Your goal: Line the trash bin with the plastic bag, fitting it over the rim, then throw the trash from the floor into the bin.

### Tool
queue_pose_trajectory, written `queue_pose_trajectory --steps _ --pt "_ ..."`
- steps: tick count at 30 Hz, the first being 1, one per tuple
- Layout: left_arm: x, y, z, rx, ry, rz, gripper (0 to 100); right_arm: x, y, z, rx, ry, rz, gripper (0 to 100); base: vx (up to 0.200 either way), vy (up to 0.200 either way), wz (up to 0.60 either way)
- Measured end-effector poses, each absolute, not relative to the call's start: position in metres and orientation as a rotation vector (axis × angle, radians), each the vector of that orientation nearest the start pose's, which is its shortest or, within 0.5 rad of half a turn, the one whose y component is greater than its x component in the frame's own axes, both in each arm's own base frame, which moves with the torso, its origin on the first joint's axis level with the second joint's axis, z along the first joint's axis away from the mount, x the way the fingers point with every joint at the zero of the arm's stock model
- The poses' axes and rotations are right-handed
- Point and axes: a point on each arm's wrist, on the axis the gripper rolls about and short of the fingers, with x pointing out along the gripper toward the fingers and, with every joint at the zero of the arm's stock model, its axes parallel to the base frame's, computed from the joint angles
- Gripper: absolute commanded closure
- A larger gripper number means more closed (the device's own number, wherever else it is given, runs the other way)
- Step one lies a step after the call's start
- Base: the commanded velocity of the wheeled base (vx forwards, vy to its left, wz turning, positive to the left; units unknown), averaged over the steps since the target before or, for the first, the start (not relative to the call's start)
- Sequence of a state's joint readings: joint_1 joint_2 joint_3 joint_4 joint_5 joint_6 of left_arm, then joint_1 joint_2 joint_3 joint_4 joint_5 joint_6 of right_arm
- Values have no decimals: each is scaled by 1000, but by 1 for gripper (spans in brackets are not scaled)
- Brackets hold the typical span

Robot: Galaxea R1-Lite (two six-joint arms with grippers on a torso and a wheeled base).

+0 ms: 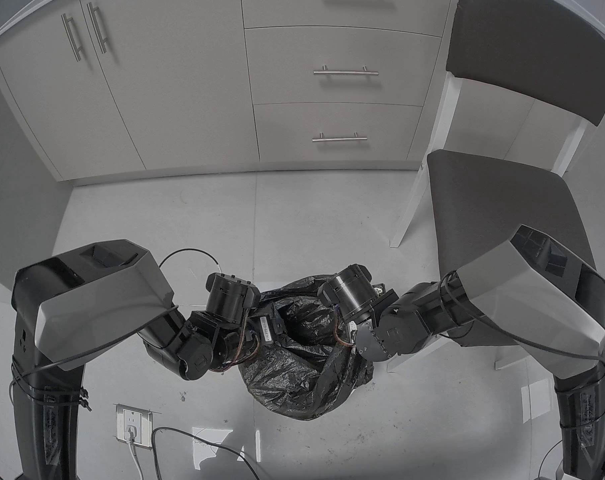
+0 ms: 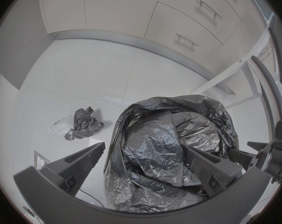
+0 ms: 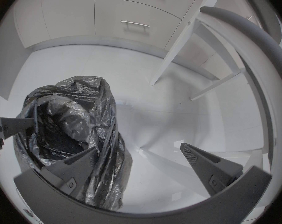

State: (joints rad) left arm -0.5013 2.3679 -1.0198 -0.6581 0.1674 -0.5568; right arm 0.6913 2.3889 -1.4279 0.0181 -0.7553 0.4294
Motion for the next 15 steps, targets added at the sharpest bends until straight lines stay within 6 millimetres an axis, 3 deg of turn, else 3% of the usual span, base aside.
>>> queue_pose_trajectory --steps 15 --pt "369 -191 -44 -147 669 -107 0 354 264 -2 -328 664 -325 0 0 0 0"
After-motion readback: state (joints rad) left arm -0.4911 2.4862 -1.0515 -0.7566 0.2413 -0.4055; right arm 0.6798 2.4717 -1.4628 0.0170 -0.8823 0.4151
